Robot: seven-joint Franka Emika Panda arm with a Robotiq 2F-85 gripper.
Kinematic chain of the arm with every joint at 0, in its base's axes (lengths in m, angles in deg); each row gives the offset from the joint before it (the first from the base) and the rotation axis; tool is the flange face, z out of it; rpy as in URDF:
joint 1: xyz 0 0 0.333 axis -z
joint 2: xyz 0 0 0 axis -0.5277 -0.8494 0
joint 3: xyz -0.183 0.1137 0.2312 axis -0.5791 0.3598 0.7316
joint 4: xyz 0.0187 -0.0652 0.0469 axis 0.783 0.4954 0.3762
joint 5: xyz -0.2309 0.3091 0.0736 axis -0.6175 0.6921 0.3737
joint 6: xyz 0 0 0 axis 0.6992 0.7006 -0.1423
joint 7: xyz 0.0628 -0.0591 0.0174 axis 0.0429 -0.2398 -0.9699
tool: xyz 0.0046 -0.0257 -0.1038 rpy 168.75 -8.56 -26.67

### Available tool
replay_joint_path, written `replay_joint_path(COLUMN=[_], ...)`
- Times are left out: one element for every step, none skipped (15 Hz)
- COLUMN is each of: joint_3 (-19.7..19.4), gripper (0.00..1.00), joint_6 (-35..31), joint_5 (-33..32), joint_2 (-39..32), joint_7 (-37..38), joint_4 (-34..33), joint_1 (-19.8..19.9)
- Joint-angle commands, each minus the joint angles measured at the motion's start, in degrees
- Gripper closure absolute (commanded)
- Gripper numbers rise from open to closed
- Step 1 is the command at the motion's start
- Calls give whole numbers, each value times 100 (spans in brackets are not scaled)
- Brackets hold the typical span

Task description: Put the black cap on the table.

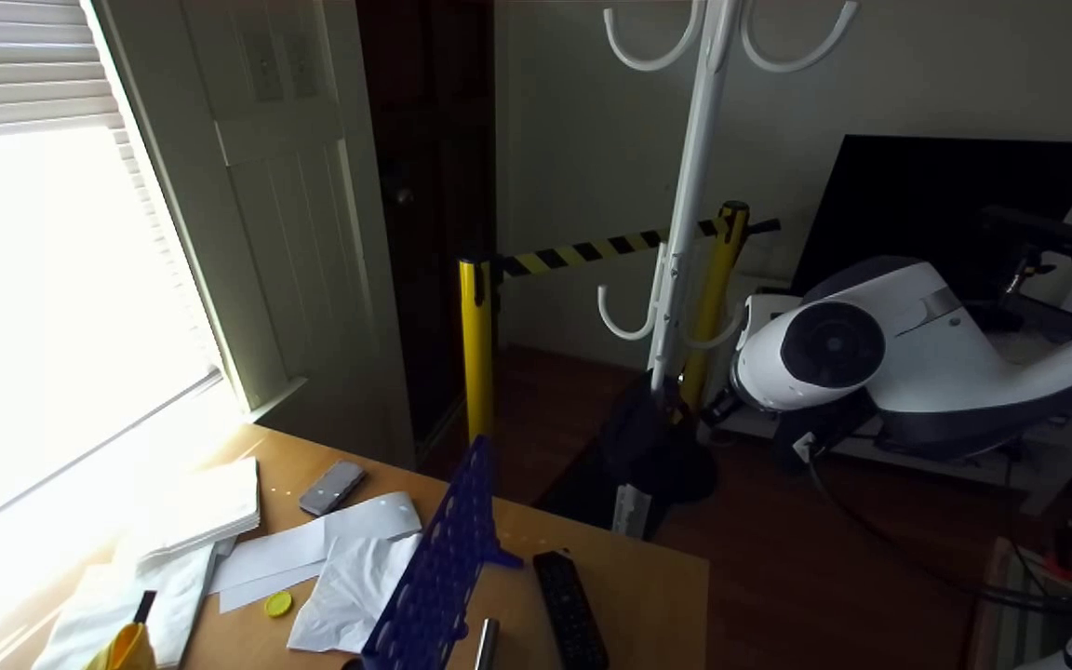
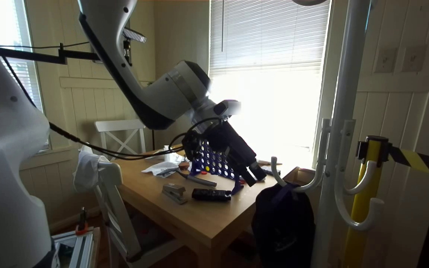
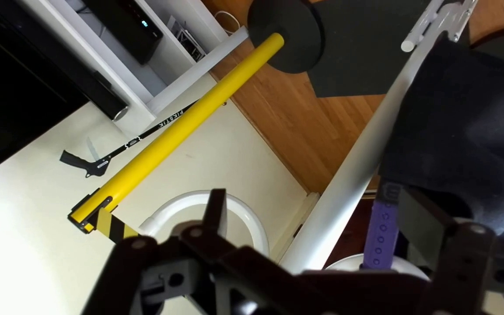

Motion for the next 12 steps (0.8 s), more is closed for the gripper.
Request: replay_joint_path(joint_3=[-395,-445,-488,-524,-555,-584,-604,-629,-666,-690,-727,-759], gripper=[0,0,0,0,0,0,0,0,0,0,0,0], joint_6=[119,118,99,94,91,70,100,113,110,143,167,180], joint_5=[-127,-191,-204,-238,-286,-278,-337,-380,-419,-476,-481,-483], joint_2=[-83,-111,-161,-195,-241,-270,-313,-363,-423,-477,-563,-632], joint_7=[158,218,284,374,474,541,608,662,711,784,825,853], joint_4=[-56,-84,-129,-161,-201,-230,-273,-317,-358,-397,-453,-499], joint_1=[-438,-509,-573,-618,-649,-681,-702,-717,-724,-730,-723,-724])
